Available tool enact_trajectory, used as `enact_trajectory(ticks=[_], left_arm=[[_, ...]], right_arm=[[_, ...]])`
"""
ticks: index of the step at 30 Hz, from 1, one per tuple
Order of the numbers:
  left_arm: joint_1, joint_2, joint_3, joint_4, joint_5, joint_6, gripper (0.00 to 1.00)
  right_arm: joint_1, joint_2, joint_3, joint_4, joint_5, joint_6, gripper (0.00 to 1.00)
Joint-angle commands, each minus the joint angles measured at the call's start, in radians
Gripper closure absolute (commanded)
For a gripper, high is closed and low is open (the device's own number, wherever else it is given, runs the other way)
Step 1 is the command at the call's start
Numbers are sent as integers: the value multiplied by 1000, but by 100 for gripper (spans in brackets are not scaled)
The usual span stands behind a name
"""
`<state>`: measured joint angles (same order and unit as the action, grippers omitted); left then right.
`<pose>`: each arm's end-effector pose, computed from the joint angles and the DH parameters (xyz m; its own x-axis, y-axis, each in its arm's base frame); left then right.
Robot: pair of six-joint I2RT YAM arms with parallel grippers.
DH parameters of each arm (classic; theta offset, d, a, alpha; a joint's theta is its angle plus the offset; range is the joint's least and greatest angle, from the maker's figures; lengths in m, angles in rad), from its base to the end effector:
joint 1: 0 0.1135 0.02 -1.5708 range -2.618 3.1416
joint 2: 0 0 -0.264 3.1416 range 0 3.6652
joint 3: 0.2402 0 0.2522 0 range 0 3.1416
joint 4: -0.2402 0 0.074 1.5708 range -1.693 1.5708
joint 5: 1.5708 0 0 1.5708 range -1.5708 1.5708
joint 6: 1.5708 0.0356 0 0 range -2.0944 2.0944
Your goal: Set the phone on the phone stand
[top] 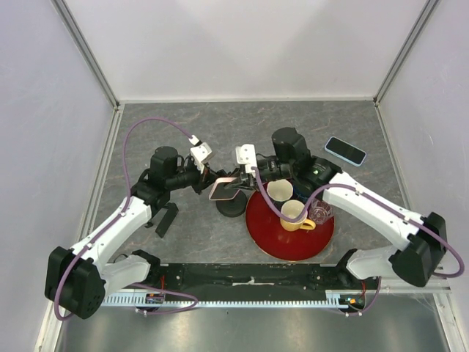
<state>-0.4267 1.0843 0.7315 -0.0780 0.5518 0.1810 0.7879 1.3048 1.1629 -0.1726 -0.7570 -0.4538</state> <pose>0.2125 -0.1171 0.2750 -0.2324 0.2741 -0.9332 0.8417 0.5375 -0.0518 0.1918 0.2275 0.3621 0.2317 -0.2189 -0.9478 -0.9728 -0.0514 -0.2259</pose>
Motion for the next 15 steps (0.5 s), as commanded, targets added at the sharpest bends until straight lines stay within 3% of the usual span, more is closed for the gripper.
enact_trajectory(ticks=[1, 15], left_arm=[[-6, -27, 5, 35, 112, 44, 98], [-6, -30, -7, 24, 172, 69, 98]], right_arm=[[-6, 88, 148, -83, -157, -221, 100], [-6, 300, 346, -139, -245, -289, 100]])
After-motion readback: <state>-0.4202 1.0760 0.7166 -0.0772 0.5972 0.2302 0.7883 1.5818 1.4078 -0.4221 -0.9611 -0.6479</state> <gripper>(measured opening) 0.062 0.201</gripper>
